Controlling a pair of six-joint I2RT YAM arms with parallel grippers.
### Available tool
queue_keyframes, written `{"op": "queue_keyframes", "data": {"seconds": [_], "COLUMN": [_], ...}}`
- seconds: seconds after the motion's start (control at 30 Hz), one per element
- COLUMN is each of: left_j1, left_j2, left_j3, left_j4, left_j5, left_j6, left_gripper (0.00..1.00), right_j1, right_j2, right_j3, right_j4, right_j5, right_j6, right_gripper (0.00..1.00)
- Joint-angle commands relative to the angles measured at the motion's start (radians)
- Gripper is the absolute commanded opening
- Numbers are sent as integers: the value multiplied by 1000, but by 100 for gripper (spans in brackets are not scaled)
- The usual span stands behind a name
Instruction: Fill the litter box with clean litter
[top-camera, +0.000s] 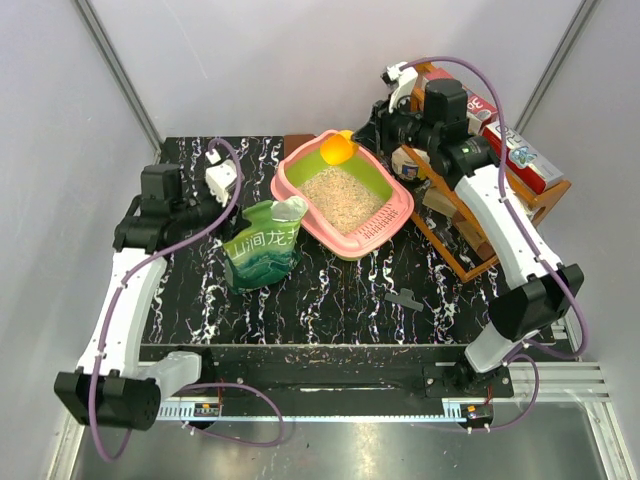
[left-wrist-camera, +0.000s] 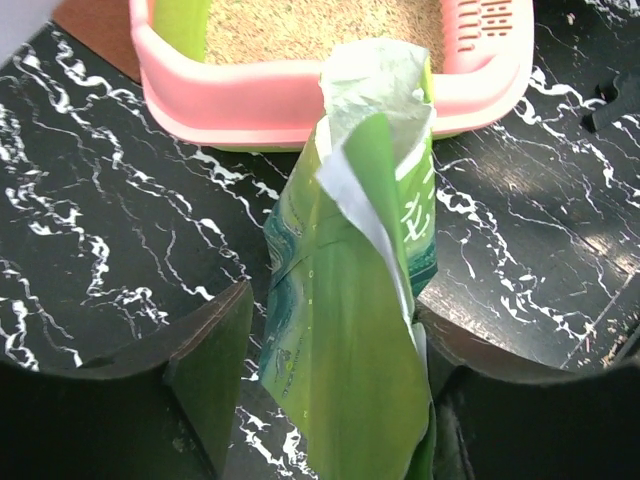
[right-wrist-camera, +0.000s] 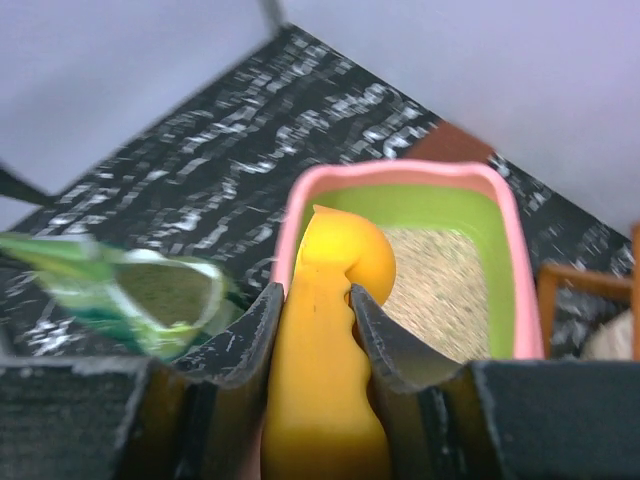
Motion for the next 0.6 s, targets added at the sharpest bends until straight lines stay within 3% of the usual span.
{"op": "queue_keyframes", "data": {"seconds": [0.0, 0.1, 0.23, 0.27, 0.37, 0.57], "left_j1": [-14, -31, -59, -62, -74, -79], "left_j2": [66, 98, 115, 112, 91, 2], "left_j3": [88, 120, 142, 143, 140, 90], "left_j4": [-30, -50, -82, -87, -111, -41], "left_j5": [76, 85, 91, 96, 111, 160], "left_j6": [38, 72, 80, 78, 97, 34], "left_gripper": [59, 51, 27, 17, 5, 1], "right_j1": [6, 17, 54, 74, 130, 198], "right_j2": [-32, -13, -23, -20, -6, 39], "right_j3": [98, 114, 114, 129, 155, 175], "right_j4": [-40, -68, -94, -103, -180, -264], "right_j5": [-272, -335, -340, -344, -334, -263], "right_j6": [67, 86, 67, 63, -46, -153], "right_gripper": [0, 0, 0, 0, 0, 0]}}
